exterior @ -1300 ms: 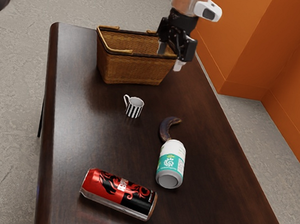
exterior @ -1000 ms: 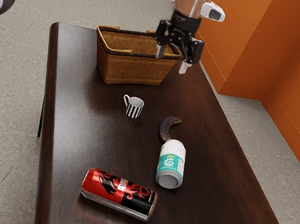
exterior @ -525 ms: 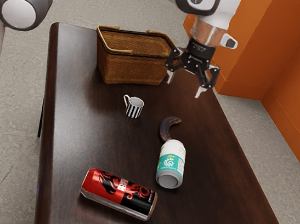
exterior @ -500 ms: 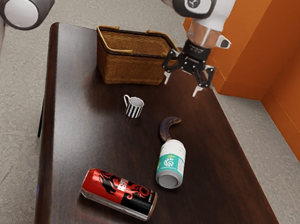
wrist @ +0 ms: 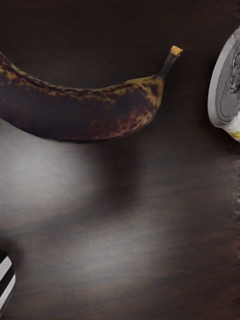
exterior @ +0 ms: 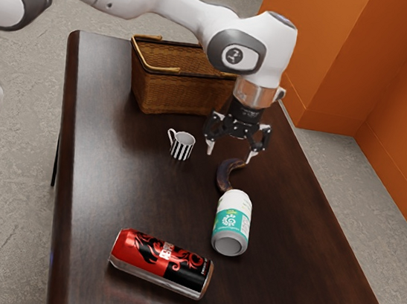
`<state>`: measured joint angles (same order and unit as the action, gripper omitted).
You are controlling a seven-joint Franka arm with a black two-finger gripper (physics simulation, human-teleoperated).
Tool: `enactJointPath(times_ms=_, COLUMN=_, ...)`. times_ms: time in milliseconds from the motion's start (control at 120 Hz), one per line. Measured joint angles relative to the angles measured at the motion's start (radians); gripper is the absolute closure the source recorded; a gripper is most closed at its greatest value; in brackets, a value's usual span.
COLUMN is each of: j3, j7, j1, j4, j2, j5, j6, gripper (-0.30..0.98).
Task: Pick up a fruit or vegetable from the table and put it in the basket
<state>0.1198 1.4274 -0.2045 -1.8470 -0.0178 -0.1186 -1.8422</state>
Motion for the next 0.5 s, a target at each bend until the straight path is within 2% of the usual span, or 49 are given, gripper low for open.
enactJointPath(times_ms=217, j3=0.014, j7=-0.007, j1=-0.021, j4=-0.046, j2=-0.019, j5=0.029, j6=-0.041, gripper=0.00)
enactJointPath(times_ms=500, j3=0.015, j7=-0.048, j1=0.200, j4=-0.020, j2=0.020, j5=0.024, j6=-0.057, gripper=0.00)
